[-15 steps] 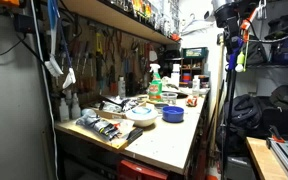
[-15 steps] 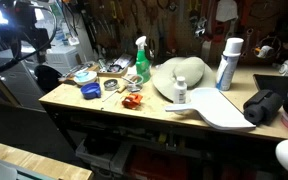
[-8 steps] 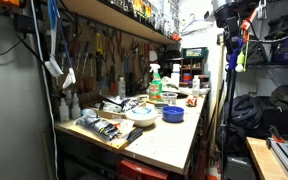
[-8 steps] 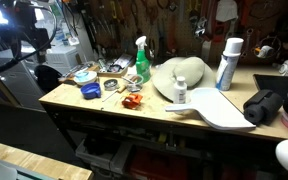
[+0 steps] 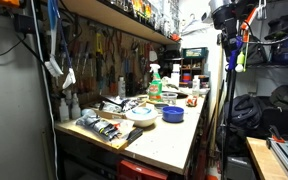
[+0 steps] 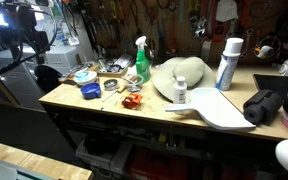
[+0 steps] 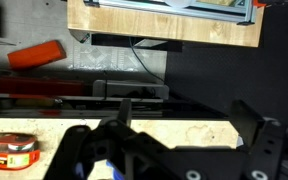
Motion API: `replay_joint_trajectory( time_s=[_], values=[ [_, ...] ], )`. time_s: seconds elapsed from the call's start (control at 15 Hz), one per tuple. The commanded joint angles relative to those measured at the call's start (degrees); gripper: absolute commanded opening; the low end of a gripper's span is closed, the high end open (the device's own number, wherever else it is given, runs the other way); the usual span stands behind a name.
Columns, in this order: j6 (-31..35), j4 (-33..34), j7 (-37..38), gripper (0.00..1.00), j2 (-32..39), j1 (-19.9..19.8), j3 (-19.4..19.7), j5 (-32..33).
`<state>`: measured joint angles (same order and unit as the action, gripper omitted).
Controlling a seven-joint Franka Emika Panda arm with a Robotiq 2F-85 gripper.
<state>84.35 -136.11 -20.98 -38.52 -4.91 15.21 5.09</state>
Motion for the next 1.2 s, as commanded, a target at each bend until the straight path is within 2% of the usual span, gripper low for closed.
replay_joint_trajectory(
  time_s=[0.0, 0.2, 0.47, 0.53, 0.6, 0.87, 0.93, 1.13],
  values=[
    [7.7, -5.5, 7.4, 1.0, 3.0, 2.5, -5.8, -4.2],
    [22.0, -10.5, 13.6, 1.0, 6.8, 4.0, -11.9, -4.4],
    [35.7, -13.3, 20.8, 1.0, 12.8, 2.6, -16.6, 2.3],
    [36.6, -13.1, 23.1, 1.0, 14.1, 1.9, -16.6, 3.3],
    [34.1, -12.6, 20.1, 1.0, 12.5, 3.8, -15.7, 1.0],
    [34.7, -12.2, 20.6, 1.0, 13.6, 3.7, -15.7, 1.3],
    [37.5, -12.7, 26.1, 1.0, 14.5, 2.0, -17.6, 4.5],
    [48.7, -13.9, 36.2, 1.0, 19.3, -1.6, -18.2, 10.2]
  ],
)
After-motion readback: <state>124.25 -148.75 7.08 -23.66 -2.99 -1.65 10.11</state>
